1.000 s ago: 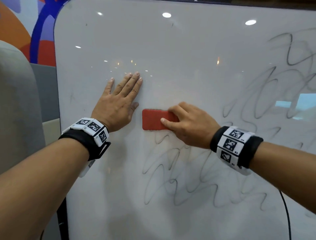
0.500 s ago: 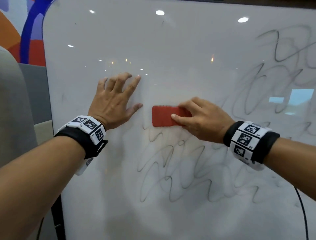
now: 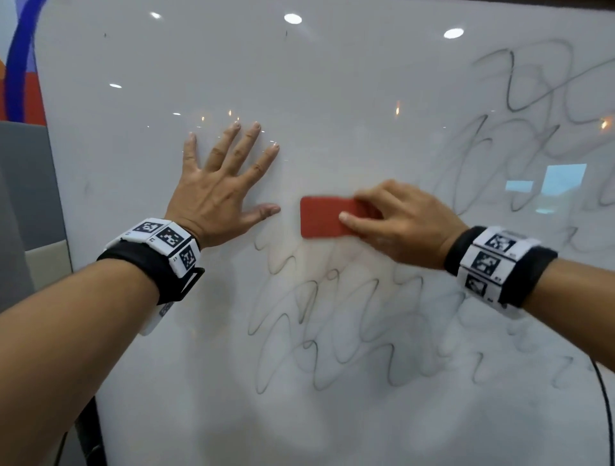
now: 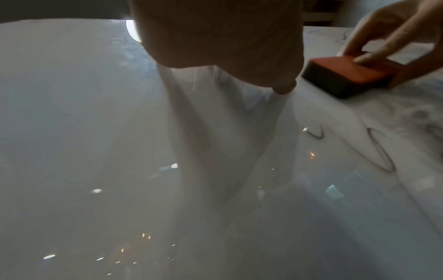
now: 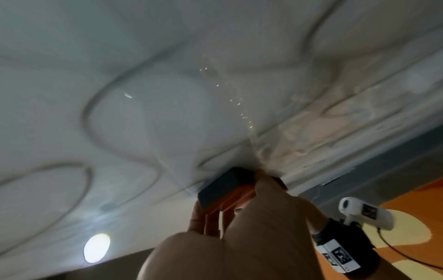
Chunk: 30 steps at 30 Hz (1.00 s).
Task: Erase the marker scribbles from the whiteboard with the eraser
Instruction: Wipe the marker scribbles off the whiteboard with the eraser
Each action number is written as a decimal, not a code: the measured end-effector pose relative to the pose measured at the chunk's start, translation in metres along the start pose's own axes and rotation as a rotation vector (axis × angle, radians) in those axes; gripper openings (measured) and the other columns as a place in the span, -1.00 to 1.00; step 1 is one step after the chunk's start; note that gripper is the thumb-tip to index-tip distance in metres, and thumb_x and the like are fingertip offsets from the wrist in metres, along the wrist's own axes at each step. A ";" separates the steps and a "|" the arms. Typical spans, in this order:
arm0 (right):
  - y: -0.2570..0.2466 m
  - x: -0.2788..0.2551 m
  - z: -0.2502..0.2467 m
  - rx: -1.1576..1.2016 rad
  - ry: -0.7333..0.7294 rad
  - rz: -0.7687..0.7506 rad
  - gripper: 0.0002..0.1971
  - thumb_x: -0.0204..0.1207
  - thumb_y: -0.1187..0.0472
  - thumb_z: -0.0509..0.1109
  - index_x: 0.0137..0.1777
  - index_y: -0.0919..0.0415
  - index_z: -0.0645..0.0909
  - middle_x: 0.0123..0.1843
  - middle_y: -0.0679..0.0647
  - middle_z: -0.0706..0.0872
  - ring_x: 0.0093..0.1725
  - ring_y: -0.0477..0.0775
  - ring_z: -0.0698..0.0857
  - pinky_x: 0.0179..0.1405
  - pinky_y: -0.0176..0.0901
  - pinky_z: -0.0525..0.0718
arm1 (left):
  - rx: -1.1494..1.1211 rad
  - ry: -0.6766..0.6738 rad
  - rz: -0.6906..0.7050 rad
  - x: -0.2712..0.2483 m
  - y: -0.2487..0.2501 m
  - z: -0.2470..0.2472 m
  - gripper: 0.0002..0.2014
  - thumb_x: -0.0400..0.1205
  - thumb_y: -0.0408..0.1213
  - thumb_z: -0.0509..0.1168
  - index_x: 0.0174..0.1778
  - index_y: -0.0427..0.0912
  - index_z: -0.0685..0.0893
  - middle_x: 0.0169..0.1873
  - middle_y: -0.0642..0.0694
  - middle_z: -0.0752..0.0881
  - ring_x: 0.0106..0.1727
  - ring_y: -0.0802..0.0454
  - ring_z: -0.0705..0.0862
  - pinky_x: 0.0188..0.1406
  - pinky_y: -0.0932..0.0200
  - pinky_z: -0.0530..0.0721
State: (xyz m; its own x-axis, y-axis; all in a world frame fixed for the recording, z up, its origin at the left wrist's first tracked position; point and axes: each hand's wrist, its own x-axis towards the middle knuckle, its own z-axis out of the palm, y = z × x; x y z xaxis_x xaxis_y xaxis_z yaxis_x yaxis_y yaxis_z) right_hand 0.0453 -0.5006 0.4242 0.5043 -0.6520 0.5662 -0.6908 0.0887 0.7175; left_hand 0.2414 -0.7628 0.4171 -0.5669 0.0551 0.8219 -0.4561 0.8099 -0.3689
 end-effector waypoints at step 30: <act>0.036 -0.013 -0.018 0.006 0.026 0.108 -0.64 0.52 0.23 0.51 0.32 0.21 0.71 0.18 0.40 0.68 -0.02 0.39 0.65 -0.10 0.19 0.70 | -0.038 -0.043 -0.080 -0.005 0.010 -0.006 -0.19 0.60 0.41 -0.09 0.75 0.11 0.04 0.75 -0.06 0.01 0.75 -0.14 0.00 0.55 -0.58 0.11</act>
State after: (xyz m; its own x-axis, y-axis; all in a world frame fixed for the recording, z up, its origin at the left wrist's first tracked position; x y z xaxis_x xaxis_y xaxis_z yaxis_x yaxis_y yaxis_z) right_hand 0.0230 -0.4759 0.4501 0.4396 -0.6192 0.6506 -0.7451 0.1532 0.6491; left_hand 0.2440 -0.7516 0.4121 -0.5587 -0.0349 0.8286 -0.4750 0.8325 -0.2852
